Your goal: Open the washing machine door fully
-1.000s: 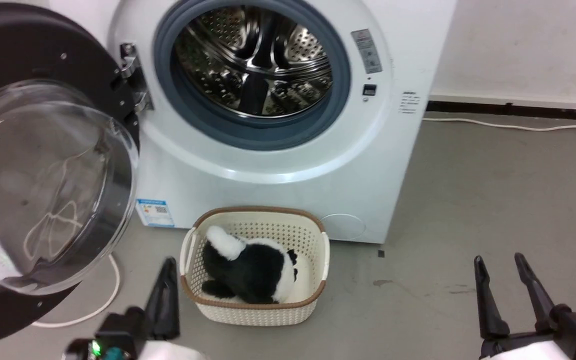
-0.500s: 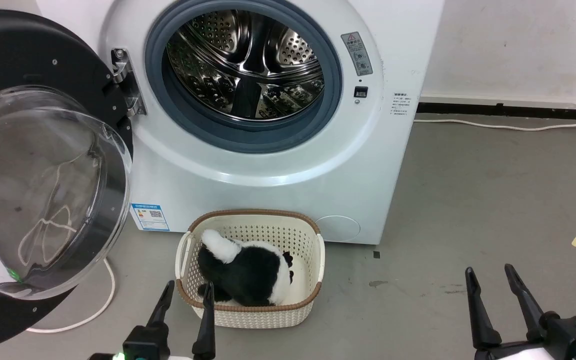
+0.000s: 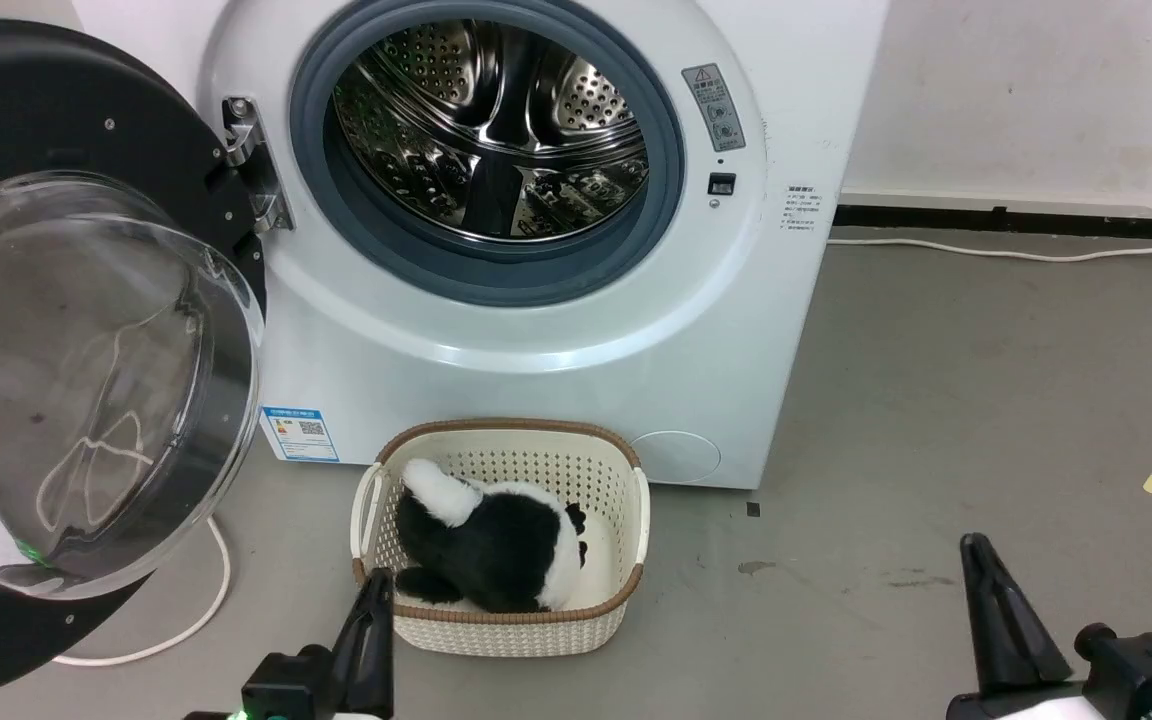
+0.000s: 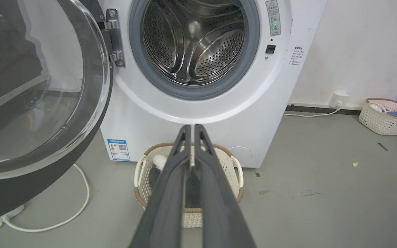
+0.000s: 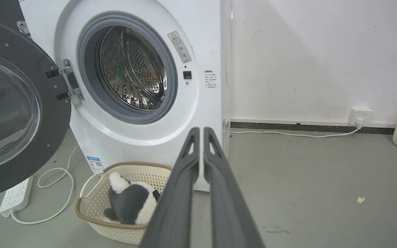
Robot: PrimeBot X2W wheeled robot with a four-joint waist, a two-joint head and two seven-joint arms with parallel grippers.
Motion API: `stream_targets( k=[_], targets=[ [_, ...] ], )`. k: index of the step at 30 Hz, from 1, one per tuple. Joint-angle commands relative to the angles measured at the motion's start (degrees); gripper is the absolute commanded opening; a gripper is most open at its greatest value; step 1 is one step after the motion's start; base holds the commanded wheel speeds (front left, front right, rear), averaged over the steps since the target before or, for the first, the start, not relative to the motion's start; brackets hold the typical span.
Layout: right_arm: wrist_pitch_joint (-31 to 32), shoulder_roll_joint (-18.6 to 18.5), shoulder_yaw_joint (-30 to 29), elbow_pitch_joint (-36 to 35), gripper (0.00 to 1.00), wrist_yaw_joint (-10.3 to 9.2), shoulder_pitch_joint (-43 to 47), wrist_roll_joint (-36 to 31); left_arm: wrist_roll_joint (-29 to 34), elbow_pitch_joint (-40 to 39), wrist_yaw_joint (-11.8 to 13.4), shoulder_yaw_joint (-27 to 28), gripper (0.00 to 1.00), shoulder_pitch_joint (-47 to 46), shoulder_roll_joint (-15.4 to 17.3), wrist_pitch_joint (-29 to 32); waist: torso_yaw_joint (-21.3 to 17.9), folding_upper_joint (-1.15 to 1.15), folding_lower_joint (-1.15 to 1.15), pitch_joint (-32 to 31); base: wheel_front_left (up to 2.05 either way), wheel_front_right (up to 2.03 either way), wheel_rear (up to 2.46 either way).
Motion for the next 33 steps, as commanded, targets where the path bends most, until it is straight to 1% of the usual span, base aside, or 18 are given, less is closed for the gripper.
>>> stream_targets(
  k=[1, 33],
  targets=[
    [0.2, 0.0, 0.0, 0.0, 0.0, 0.0, -0.1, -0.1, 0.1, -0.1, 0.0, 0.1, 0.0, 0.0, 0.0, 0.2, 0.0, 0.0, 0.0, 0.0, 0.0, 0.0, 0.0],
    [3.9, 0.1, 0.4, -0.9, 0.0, 0.01, -1.4, -2.0, 2.5, -2.5, -0.9, 2.3, 0.0, -0.9, -0.4, 3.9, -0.4, 0.0, 0.0, 0.6, 0.0, 0.0, 0.0]
  ],
)
